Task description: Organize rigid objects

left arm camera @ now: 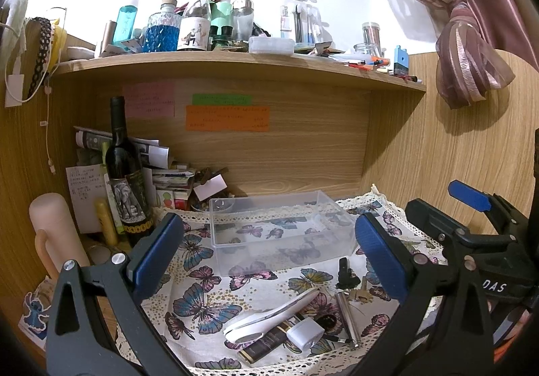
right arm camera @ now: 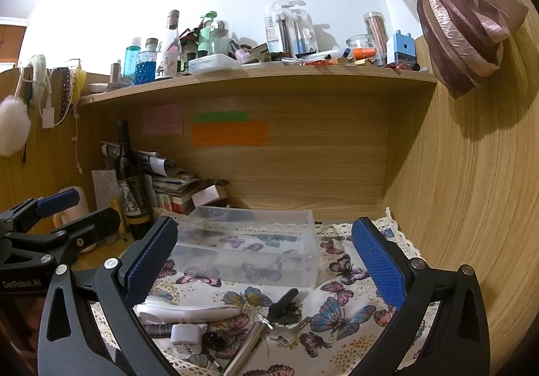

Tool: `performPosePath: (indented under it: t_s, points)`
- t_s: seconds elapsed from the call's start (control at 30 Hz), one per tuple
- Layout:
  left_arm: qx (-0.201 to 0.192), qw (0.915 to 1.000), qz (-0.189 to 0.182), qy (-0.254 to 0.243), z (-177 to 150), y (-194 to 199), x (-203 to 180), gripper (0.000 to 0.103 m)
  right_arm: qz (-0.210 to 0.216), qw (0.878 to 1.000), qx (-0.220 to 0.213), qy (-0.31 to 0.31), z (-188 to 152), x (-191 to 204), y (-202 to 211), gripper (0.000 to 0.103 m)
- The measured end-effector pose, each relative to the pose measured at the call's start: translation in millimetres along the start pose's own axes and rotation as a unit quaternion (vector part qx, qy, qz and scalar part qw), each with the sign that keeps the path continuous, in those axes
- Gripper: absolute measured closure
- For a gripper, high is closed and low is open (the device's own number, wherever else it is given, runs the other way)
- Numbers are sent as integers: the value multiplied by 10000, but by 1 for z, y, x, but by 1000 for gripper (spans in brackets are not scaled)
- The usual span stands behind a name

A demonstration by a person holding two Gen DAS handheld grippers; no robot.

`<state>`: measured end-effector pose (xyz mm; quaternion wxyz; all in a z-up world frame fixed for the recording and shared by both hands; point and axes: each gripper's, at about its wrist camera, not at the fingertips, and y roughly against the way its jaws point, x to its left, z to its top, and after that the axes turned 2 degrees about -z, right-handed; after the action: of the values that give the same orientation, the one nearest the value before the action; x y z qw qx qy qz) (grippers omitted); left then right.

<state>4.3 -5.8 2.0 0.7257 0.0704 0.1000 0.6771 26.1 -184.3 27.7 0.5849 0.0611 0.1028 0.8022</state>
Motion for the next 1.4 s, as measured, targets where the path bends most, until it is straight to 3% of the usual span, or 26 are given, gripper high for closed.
performPosePath:
  t_s: [0.57,0.63,0.7,0.83,1.03,1.17,1.4]
  points:
    - [48,9998,-36,164,-7,-12,10,0,94,9996,234,91,-6,-1,-12,0]
    - [86,9998,-20,178,-7,-14,14,10,49,9996,256,88,-7,-3,-15,0]
    - [242,9995,-12,224,-8,-20,18,18,-5,9994,330,49,-9,-5,-19,5]
    - [564,9978,-15,353,-16,-32,28,23,-24,9976,680,-153,-18,-19,-31,19]
    - [1170,9926,108,315,-47,-50,38,25,-120,9923,1208,-230,-39,-34,-45,32]
    - [1619,9862,186,277,-72,-63,42,26,-162,9874,1563,-183,-56,-39,-54,33]
    - [2547,9659,28,456,-109,-95,54,25,-67,9766,2145,-134,-79,-42,-73,33]
